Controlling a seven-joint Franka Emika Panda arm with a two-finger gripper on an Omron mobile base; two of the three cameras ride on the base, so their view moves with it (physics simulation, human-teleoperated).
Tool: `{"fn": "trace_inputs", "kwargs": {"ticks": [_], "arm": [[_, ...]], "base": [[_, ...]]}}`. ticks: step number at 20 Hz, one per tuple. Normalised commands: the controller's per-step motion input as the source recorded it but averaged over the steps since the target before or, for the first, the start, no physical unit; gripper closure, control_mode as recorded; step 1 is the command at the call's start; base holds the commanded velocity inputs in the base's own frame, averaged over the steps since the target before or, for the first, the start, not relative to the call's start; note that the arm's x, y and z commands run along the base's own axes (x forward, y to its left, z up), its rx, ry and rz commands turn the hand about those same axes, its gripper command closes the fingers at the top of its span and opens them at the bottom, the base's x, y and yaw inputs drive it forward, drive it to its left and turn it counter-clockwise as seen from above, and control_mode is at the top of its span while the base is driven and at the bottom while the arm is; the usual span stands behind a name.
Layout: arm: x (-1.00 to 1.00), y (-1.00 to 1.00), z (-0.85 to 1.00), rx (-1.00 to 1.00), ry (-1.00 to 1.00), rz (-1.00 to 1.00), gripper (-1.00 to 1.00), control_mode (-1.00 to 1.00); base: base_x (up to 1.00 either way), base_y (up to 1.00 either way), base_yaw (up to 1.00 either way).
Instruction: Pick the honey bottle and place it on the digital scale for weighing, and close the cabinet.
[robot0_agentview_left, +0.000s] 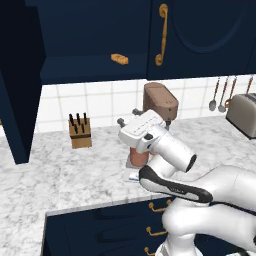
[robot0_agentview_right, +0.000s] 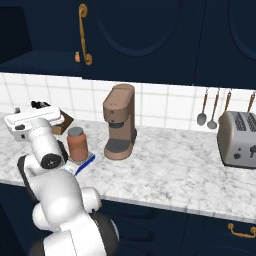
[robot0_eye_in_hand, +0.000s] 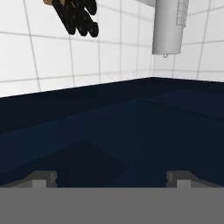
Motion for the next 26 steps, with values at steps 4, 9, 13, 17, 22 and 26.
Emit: {"fn": "trace_inputs", "kwargs": {"ticks": [4, 9, 13, 17, 22, 26], "arm": [[-0.55, 0.44, 0.04, 0.28, -0.06, 0.00, -1.00, -1.00], [-0.73, 0.51, 0.00, 0.42, 0.00, 0.03, -1.00, -1.00], [-0.67, 0.47, 0.00, 0.47, 0.01, 0.06, -1.00, -1.00], [-0.53, 0.48, 0.00, 0.30, 0.08, 0.04, -1.00, -1.00], [-0.39, 0.31, 0.00, 0.08, 0.27, 0.01, -1.00, -1.00], [-0.44, 0.13, 0.02, 0.11, 0.30, 0.05, -1.00, -1.00]], "base": [[0.00, 0.00, 0.00], [0.00, 0.00, 0.00], [0.00, 0.00, 0.00], [0.00, 0.00, 0.00], [0.00, 0.00, 0.00], [0.00, 0.00, 0.00]]}}
